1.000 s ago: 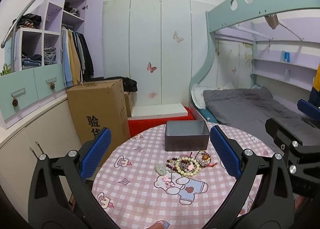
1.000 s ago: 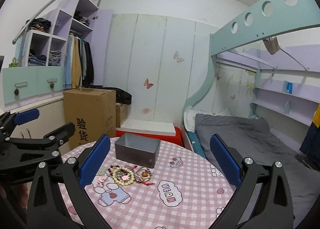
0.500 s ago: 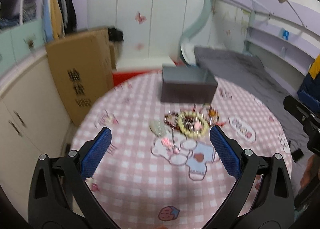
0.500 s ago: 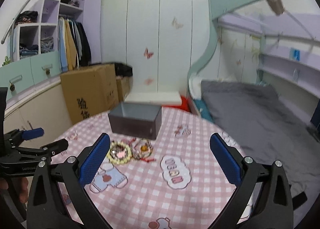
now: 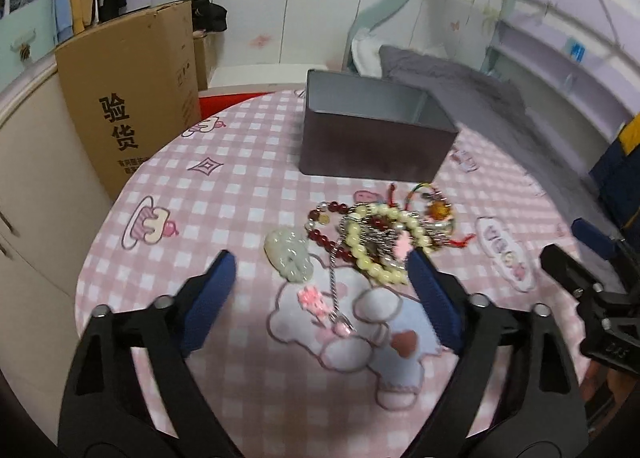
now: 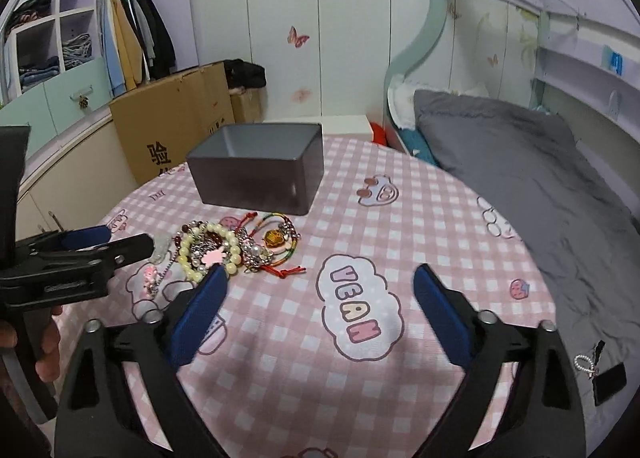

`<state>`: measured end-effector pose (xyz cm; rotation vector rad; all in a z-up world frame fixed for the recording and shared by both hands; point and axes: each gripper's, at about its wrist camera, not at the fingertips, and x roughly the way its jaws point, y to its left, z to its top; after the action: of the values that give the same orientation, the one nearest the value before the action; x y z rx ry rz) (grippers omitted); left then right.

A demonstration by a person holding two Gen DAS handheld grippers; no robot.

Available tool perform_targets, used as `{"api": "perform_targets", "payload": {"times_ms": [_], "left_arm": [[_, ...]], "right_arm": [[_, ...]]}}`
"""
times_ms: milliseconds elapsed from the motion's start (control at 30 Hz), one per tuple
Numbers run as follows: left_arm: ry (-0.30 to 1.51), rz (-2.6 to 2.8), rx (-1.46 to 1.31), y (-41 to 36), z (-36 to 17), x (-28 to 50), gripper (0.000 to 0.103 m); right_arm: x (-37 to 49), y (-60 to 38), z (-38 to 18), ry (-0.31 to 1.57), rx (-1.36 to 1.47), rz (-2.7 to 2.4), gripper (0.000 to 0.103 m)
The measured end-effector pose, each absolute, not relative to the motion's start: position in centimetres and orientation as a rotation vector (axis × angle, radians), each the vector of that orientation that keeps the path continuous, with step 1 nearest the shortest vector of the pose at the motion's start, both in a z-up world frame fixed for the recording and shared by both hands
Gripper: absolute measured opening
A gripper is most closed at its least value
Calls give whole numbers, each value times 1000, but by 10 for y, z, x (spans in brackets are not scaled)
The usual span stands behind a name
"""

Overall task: Organize jewelry
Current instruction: 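Move the left tool down to the jade pendant and open its fingers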

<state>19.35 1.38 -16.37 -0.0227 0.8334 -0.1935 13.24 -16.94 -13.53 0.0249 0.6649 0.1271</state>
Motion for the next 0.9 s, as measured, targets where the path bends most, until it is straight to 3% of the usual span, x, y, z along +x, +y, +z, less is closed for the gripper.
{"api": "perform_targets", "payload": {"times_ms": [300,667,900], "left_arm": [[901,-211,30,1,-182,221,51],[910,-117,-99,63,-183,211,52],[918,-158,-68,44,-187,217,58]], "right_arm": [[151,-174,-148,717,28,150,78],[162,-168,-153,751,8,175,75],[165,-159,-157,771,-16,170,75]]}}
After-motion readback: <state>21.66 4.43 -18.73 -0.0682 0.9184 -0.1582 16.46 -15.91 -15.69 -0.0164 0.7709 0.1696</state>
